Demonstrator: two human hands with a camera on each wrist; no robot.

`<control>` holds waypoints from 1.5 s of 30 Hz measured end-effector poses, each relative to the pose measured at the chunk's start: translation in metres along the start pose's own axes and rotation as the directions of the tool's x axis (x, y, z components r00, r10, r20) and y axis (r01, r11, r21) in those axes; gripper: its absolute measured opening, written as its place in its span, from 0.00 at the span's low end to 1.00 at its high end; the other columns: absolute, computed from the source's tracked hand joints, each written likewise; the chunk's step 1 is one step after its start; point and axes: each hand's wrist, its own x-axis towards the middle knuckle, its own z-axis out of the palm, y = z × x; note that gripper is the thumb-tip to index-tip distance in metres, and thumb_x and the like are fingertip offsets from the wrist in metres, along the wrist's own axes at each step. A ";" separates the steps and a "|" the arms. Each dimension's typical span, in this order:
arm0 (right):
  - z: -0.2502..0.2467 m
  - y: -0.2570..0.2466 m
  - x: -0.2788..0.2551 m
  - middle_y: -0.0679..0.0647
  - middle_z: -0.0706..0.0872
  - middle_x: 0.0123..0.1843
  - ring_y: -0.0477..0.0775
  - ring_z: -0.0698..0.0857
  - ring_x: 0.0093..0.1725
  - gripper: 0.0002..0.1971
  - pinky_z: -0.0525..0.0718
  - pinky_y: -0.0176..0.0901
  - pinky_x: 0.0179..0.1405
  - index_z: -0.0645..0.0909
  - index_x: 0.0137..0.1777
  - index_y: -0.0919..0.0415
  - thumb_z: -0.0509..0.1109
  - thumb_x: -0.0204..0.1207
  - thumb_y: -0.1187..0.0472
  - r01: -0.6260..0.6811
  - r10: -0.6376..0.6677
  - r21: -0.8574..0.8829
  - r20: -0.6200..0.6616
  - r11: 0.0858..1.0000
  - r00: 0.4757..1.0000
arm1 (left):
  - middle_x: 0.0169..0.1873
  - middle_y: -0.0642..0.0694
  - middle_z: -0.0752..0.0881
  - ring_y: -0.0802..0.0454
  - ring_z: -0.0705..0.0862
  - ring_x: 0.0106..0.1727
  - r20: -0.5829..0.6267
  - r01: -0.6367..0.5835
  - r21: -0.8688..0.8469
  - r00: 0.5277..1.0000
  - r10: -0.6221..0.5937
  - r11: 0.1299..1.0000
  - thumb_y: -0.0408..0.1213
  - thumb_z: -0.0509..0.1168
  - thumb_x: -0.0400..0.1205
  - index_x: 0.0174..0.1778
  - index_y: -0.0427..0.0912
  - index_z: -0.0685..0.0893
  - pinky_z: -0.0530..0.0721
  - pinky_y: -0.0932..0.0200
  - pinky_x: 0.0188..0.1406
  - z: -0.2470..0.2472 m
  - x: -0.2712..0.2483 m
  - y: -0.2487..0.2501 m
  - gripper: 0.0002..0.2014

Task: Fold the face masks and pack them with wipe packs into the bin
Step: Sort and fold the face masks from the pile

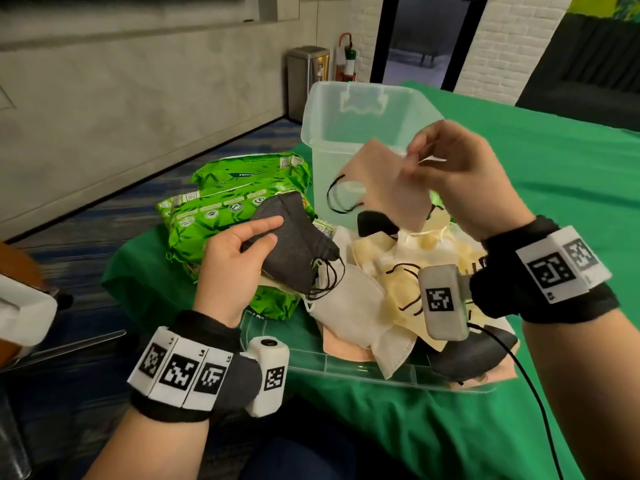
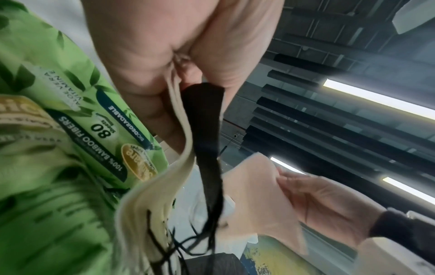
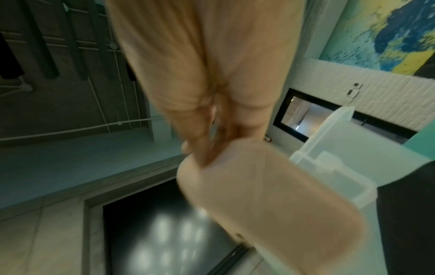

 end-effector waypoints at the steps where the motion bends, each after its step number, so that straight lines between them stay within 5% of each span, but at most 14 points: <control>1: 0.005 -0.004 -0.003 0.50 0.80 0.35 0.43 0.79 0.34 0.16 0.80 0.36 0.40 0.74 0.39 0.56 0.67 0.72 0.80 -0.004 0.003 0.005 0.132 1.000 0.991 | 0.51 0.51 0.88 0.58 0.84 0.58 0.019 -0.007 -0.005 1.000 0.007 1.000 0.30 0.65 0.80 0.45 0.53 0.88 0.75 0.49 0.71 0.002 -0.002 0.003 0.11; 3: 0.016 -0.008 -0.008 0.55 0.81 0.36 0.43 0.81 0.35 0.15 0.82 0.33 0.42 0.76 0.41 0.59 0.68 0.70 0.81 -0.018 0.013 0.008 0.401 1.000 0.916 | 0.49 0.51 0.90 0.57 0.85 0.58 0.085 -0.019 -0.023 0.996 0.021 1.000 0.45 0.66 0.78 0.45 0.51 0.89 0.74 0.48 0.72 0.007 -0.006 0.009 0.07; 5: 0.028 -0.009 -0.012 0.57 0.82 0.36 0.43 0.83 0.35 0.15 0.82 0.31 0.43 0.77 0.43 0.62 0.68 0.68 0.83 -0.053 0.035 0.013 0.603 0.999 0.797 | 0.49 0.47 0.91 0.50 0.86 0.59 0.177 -0.025 -0.060 0.984 0.036 0.998 0.62 0.66 0.70 0.44 0.50 0.91 0.74 0.45 0.71 0.010 -0.009 0.011 0.21; 7: 0.037 -0.008 -0.015 0.56 0.83 0.36 0.41 0.84 0.36 0.14 0.82 0.29 0.42 0.78 0.44 0.63 0.69 0.68 0.82 -0.080 0.040 0.027 0.689 0.996 0.723 | 0.44 0.48 0.91 0.52 0.88 0.53 0.259 -0.022 -0.094 0.965 0.045 0.995 0.73 0.67 0.60 0.43 0.51 0.92 0.79 0.51 0.61 0.011 -0.012 0.012 0.30; 10: 0.042 -0.009 -0.019 0.50 0.86 0.35 0.42 0.84 0.36 0.14 0.82 0.30 0.43 0.79 0.43 0.62 0.69 0.68 0.82 -0.114 -0.005 0.119 0.713 0.986 0.701 | 0.38 0.55 0.91 0.62 0.87 0.43 0.337 -0.043 -0.105 0.939 0.076 0.993 0.80 0.64 0.53 0.40 0.58 0.92 0.80 0.66 0.43 0.013 -0.016 0.012 0.34; 14: 0.044 -0.006 -0.020 0.52 0.86 0.33 0.41 0.85 0.34 0.14 0.83 0.30 0.41 0.78 0.41 0.63 0.70 0.66 0.82 -0.123 -0.012 0.188 0.589 0.974 0.808 | 0.36 0.56 0.91 0.63 0.87 0.40 0.401 -0.004 -0.141 0.914 0.061 0.990 0.75 0.69 0.55 0.40 0.60 0.91 0.82 0.68 0.39 0.012 -0.020 0.015 0.28; 18: 0.051 0.001 -0.021 0.60 0.84 0.36 0.52 0.82 0.34 0.13 0.83 0.46 0.40 0.77 0.42 0.60 0.76 0.65 0.75 -0.072 0.023 0.117 0.373 0.991 0.928 | 0.32 0.50 0.90 0.58 0.86 0.33 0.314 0.042 -0.055 0.949 -0.023 0.998 0.39 0.73 0.68 0.38 0.52 0.92 0.84 0.62 0.29 0.018 -0.022 0.011 0.05; 20: 0.047 0.006 -0.022 0.60 0.85 0.38 0.58 0.80 0.36 0.14 0.81 0.55 0.42 0.78 0.43 0.56 0.80 0.62 0.65 -0.088 0.060 0.079 0.299 0.993 0.952 | 0.33 0.51 0.91 0.58 0.87 0.35 0.252 0.017 -0.067 0.968 0.001 0.998 0.26 0.71 0.74 0.39 0.49 0.90 0.86 0.64 0.33 0.018 -0.021 0.007 0.11; 22: 0.040 0.012 -0.024 0.61 0.84 0.37 0.59 0.80 0.37 0.16 0.80 0.54 0.40 0.78 0.45 0.56 0.80 0.62 0.67 -0.143 0.117 0.064 0.299 0.988 0.947 | 0.33 0.54 0.91 0.61 0.87 0.37 0.206 0.006 -0.100 0.978 0.015 0.995 0.20 0.65 0.76 0.42 0.46 0.87 0.85 0.67 0.38 0.015 -0.020 0.008 0.15; 25: 0.034 0.017 -0.029 0.58 0.82 0.31 0.56 0.78 0.34 0.16 0.78 0.40 0.33 0.78 0.44 0.59 0.77 0.63 0.76 -0.177 0.143 0.109 0.266 0.978 0.953 | 0.36 0.53 0.91 0.58 0.87 0.39 0.185 0.017 -0.131 0.983 0.007 0.991 0.22 0.71 0.72 0.44 0.45 0.87 0.87 0.63 0.42 0.013 -0.019 0.006 0.13; 31: 0.039 0.012 -0.032 0.50 0.84 0.26 0.46 0.82 0.27 0.19 0.81 0.36 0.32 0.76 0.46 0.59 0.75 0.62 0.77 -0.178 0.123 0.163 0.302 0.970 0.945 | 0.37 0.48 0.92 0.55 0.88 0.39 0.205 0.018 -0.153 0.979 0.014 0.988 0.35 0.74 0.66 0.42 0.44 0.89 0.86 0.63 0.39 0.020 -0.023 0.010 0.09; 34: 0.042 0.010 -0.028 0.53 0.84 0.29 0.54 0.82 0.30 0.21 0.81 0.46 0.37 0.73 0.47 0.55 0.78 0.62 0.75 -0.145 0.116 0.087 0.278 0.986 0.953 | 0.37 0.43 0.91 0.51 0.87 0.38 0.231 0.004 -0.121 0.973 0.024 0.993 0.36 0.73 0.67 0.40 0.45 0.92 0.85 0.58 0.39 0.020 -0.025 0.009 0.07; 40: 0.039 0.007 -0.023 0.56 0.84 0.31 0.59 0.82 0.33 0.25 0.83 0.64 0.45 0.72 0.48 0.50 0.79 0.61 0.74 -0.107 0.109 -0.022 0.284 0.994 0.953 | 0.34 0.51 0.91 0.55 0.88 0.36 0.239 -0.057 -0.092 0.968 0.078 0.994 0.25 0.73 0.71 0.38 0.49 0.89 0.87 0.60 0.38 0.021 -0.025 0.007 0.11; 45: 0.042 0.012 -0.026 0.50 0.78 0.47 0.51 0.77 0.34 0.23 0.80 0.49 0.40 0.74 0.54 0.47 0.81 0.63 0.59 -0.070 0.092 -0.126 0.177 0.990 0.980 | 0.48 0.57 0.90 0.60 0.87 0.51 0.249 -0.096 -0.123 0.960 0.125 0.988 0.30 0.69 0.69 0.54 0.51 0.84 0.84 0.64 0.51 0.023 -0.024 0.007 0.19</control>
